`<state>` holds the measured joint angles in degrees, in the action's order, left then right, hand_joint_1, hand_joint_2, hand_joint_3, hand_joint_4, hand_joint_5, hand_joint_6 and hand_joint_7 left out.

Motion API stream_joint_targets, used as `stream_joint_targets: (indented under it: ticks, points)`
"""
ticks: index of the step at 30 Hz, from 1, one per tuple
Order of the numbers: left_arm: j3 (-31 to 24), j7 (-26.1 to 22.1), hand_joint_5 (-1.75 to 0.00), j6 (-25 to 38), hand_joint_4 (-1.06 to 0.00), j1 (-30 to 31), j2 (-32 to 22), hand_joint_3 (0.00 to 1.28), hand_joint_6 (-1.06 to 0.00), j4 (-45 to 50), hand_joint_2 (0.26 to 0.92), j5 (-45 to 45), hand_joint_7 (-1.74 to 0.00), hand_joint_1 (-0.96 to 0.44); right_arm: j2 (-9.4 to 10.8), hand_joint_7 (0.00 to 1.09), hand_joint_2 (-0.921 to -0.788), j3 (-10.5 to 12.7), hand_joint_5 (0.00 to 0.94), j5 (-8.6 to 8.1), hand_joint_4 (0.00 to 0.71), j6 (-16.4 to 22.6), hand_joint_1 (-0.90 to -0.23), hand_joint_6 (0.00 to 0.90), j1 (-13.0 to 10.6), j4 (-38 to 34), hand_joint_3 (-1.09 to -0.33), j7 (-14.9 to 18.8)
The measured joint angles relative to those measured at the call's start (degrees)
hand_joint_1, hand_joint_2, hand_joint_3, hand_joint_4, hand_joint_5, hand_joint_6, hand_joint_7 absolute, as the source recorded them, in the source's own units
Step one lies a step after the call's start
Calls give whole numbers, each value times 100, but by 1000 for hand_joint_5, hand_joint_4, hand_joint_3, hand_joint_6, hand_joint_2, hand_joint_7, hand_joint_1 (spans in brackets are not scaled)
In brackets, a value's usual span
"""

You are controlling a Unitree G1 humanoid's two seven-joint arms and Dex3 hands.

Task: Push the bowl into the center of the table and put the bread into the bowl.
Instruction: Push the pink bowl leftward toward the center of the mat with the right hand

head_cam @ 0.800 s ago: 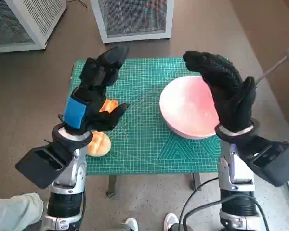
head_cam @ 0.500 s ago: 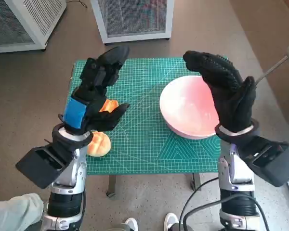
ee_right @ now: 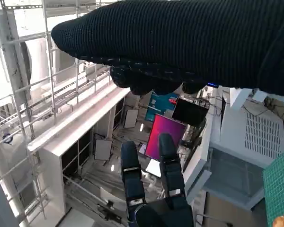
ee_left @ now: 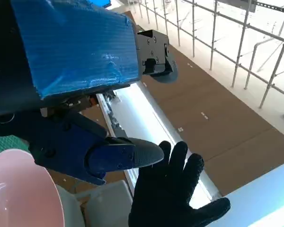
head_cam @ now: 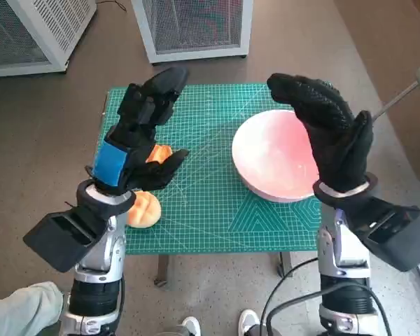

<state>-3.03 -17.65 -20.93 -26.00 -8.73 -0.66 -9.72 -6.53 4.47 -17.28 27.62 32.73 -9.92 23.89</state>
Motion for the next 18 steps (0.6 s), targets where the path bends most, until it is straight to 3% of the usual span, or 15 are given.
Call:
stream_joint_targets:
  ticks: [5,9,13,18]
  points:
    - [2,-7,-7,1,-209,0,-2,465,1,6,921,0,-625,-442,-1,755,-895,3,8,0,369,21,-424,1,1,-12,-519,0]
    - [0,-26,-8,1,-210,0,-9,457,1,6,921,-1,-622,-448,-29,720,-910,58,10,-10,381,100,-430,23,25,-122,-478,10]
    - [-4,-50,-13,0,-219,0,-13,452,1,5,921,-1,-621,-452,-151,686,-919,238,16,-57,405,239,-440,52,136,-490,-434,49]
    - [-16,-56,-14,-11,-221,1,-23,450,1,0,921,-7,-622,-451,-260,660,-921,479,12,-44,402,579,-435,50,304,-1087,-449,39]
